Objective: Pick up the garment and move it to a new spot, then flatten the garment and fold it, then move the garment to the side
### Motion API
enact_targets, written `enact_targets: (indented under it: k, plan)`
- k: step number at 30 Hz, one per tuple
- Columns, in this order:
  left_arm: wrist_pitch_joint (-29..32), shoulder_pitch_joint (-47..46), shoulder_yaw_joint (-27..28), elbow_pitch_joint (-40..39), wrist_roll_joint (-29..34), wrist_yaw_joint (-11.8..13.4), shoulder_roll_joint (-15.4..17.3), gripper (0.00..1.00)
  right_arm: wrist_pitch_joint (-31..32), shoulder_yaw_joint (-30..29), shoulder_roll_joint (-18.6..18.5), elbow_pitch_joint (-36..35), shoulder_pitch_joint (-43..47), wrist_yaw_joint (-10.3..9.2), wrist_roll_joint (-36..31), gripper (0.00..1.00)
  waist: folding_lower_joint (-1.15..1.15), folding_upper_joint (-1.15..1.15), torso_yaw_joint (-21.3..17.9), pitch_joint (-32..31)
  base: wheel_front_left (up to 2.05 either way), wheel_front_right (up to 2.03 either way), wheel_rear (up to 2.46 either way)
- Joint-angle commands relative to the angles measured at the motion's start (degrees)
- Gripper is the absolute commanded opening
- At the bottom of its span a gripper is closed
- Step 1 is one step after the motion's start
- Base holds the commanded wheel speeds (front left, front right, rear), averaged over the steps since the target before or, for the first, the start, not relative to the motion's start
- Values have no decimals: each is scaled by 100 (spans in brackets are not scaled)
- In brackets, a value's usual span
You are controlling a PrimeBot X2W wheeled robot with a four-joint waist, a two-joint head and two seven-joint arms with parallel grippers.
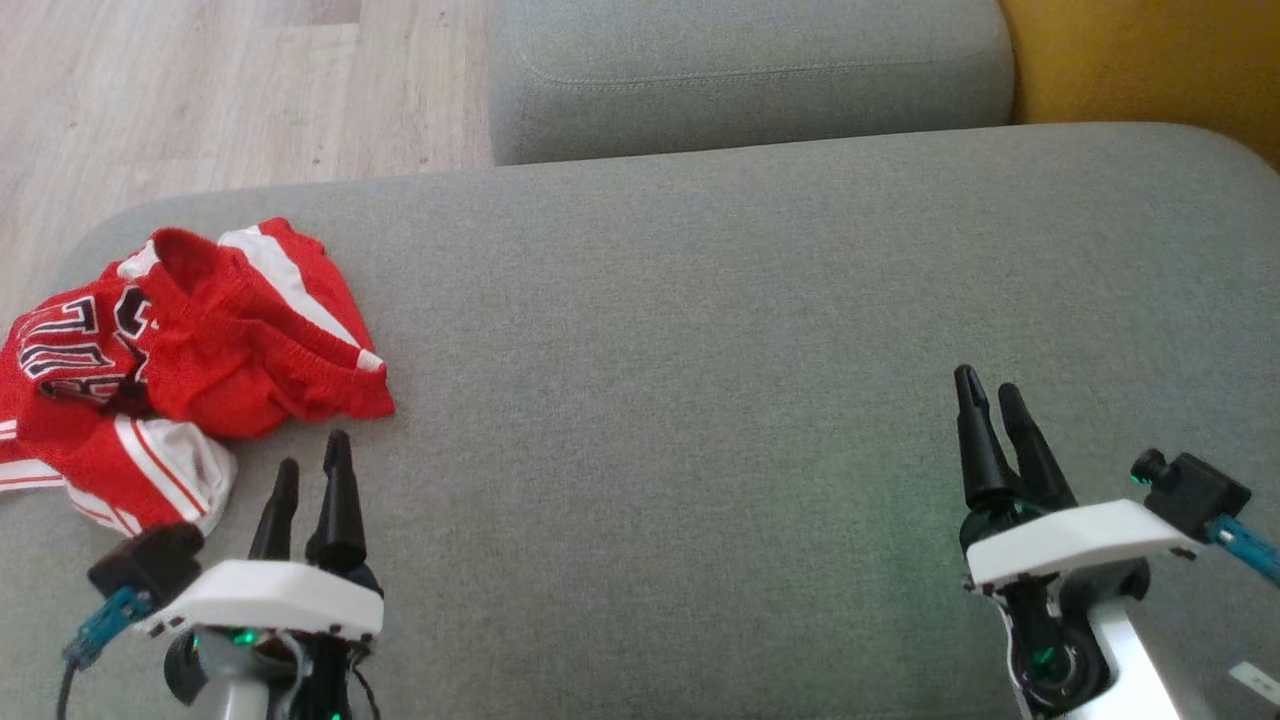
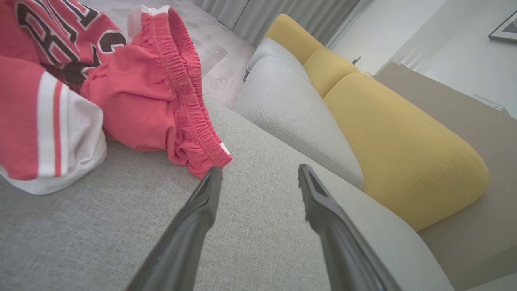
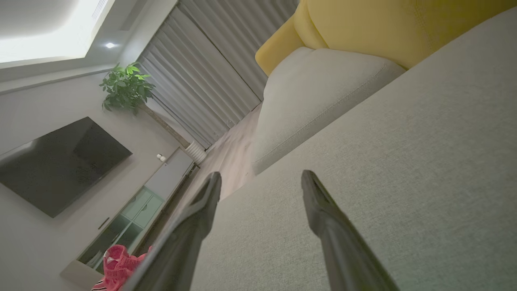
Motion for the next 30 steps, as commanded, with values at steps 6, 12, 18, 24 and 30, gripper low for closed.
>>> enact_targets:
  k: [6, 12, 18, 24, 30]
  plan:
    - [-148, -378, 58, -236, 513, 81, 110, 100, -177, 131, -53, -139, -414, -3, -498, 100, 0, 0, -8, -4, 0, 0, 0]
    - [-249, -390, 25, -287, 917, 130, 112, 100, -278, 201, -53, -95, -472, -3, -872, 100, 0, 0, -1, -13, 0, 0, 0]
    - [-349, -392, 37, -364, 1298, 188, 112, 100, -379, 322, -77, -86, -525, -3, -1236, 100, 0, 0, 9, -22, 0, 0, 0]
    - [-466, -398, 30, -434, 1794, 224, 116, 100, -498, 390, -92, -42, -587, -3, -1692, 100, 0, 0, 4, -39, 0, 0, 0]
    - [-550, -396, 10, -461, 2143, 241, 116, 100, -582, 399, -74, -28, -622, -4, -2055, 100, 0, 0, -4, -54, 0, 0, 0]
